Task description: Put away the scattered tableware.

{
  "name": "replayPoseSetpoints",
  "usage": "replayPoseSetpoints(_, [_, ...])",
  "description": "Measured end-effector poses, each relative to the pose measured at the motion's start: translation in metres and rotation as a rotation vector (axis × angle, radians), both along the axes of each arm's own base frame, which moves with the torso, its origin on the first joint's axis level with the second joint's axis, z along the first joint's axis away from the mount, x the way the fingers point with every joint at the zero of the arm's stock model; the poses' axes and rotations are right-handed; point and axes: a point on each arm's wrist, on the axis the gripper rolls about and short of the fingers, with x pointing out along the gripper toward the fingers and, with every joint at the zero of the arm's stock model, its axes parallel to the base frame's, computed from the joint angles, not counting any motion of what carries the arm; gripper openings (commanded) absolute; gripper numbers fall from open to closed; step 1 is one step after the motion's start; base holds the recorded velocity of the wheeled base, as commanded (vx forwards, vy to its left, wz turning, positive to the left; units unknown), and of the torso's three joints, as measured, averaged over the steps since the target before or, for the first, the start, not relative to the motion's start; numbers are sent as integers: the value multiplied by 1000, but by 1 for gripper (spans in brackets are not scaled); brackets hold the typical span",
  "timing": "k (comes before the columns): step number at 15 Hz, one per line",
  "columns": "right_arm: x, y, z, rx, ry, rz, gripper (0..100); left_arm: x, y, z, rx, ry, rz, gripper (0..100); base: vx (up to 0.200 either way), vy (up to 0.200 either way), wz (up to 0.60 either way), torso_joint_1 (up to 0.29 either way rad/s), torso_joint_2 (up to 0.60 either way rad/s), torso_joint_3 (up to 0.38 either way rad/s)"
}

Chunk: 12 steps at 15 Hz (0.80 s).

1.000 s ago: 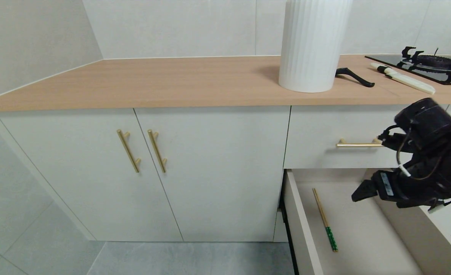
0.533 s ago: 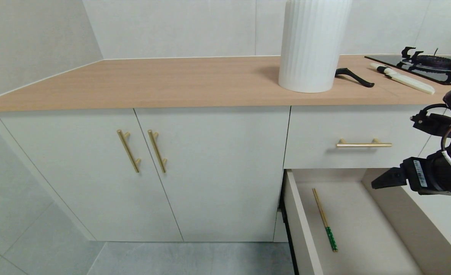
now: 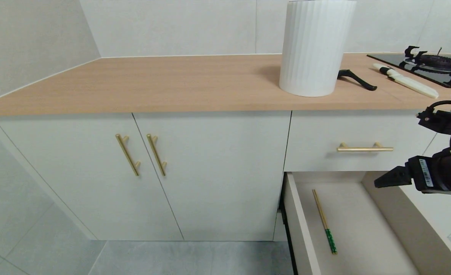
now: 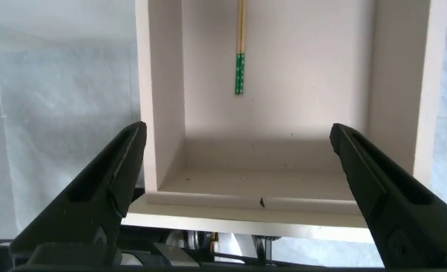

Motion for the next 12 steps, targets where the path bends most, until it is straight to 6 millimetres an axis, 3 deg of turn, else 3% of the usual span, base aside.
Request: replayPoseSetpoints(12, [-1,0,-2,-14,7,11,100,0,0,0,0,0,0,100,0,0,0,166,-499,-302])
